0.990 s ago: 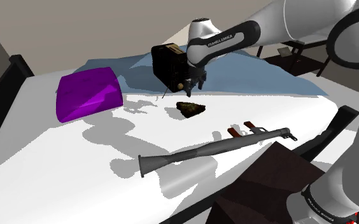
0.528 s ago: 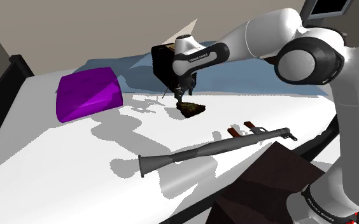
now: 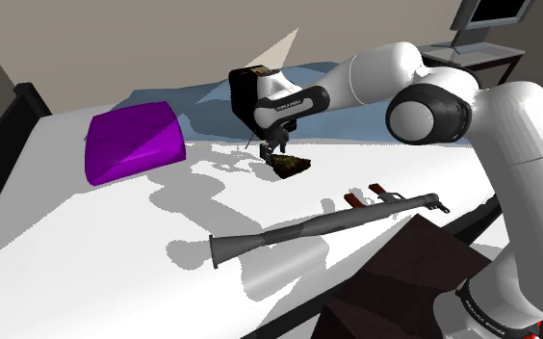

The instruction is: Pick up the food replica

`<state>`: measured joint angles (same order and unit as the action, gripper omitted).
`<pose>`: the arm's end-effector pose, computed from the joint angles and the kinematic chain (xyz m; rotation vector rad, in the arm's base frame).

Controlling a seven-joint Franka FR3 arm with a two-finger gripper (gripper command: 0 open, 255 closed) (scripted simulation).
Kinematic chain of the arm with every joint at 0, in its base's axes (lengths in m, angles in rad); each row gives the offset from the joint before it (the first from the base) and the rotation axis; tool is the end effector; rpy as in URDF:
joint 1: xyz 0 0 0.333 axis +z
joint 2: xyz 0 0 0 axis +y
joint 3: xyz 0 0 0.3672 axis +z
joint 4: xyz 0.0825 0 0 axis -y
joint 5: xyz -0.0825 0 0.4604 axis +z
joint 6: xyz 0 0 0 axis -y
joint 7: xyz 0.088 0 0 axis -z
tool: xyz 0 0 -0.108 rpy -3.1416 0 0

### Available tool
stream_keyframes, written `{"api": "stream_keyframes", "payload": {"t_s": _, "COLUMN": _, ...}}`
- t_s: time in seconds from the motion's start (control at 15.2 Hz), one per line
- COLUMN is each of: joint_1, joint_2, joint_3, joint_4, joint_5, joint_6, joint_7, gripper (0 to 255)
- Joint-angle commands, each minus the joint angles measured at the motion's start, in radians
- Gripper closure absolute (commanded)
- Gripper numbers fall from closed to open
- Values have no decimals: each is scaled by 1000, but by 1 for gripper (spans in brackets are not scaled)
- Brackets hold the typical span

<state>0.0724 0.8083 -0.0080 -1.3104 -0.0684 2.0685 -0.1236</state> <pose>0.8394 0.0521 0.2454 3.0576 0.3447 -0.0802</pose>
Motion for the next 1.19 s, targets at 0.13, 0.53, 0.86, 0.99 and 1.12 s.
{"api": "stream_keyframes", "payload": {"t_s": 0.13, "joint_1": 0, "joint_2": 28, "joint_3": 0, "joint_4": 0, "joint_5": -1, "joint_6": 29, "joint_7": 2, "gripper": 0}}
{"api": "stream_keyframes", "payload": {"t_s": 0.53, "joint_1": -1, "joint_2": 27, "joint_3": 0, "joint_4": -1, "joint_5": -1, "joint_6": 28, "joint_7": 1, "gripper": 255}}
{"api": "stream_keyframes", "payload": {"t_s": 0.86, "joint_1": 0, "joint_2": 29, "joint_3": 0, "joint_4": 0, "joint_5": -1, "joint_6": 29, "joint_7": 2, "gripper": 255}}
{"api": "stream_keyframes", "payload": {"t_s": 0.99, "joint_1": 0, "joint_2": 13, "joint_3": 0, "joint_4": 1, "joint_5": 0, "joint_6": 12, "joint_7": 1, "gripper": 255}}
{"api": "stream_keyframes", "payload": {"t_s": 1.12, "joint_1": 0, "joint_2": -1, "joint_3": 0, "joint_4": 4, "joint_5": 0, "joint_6": -5, "joint_7": -1, "gripper": 255}}
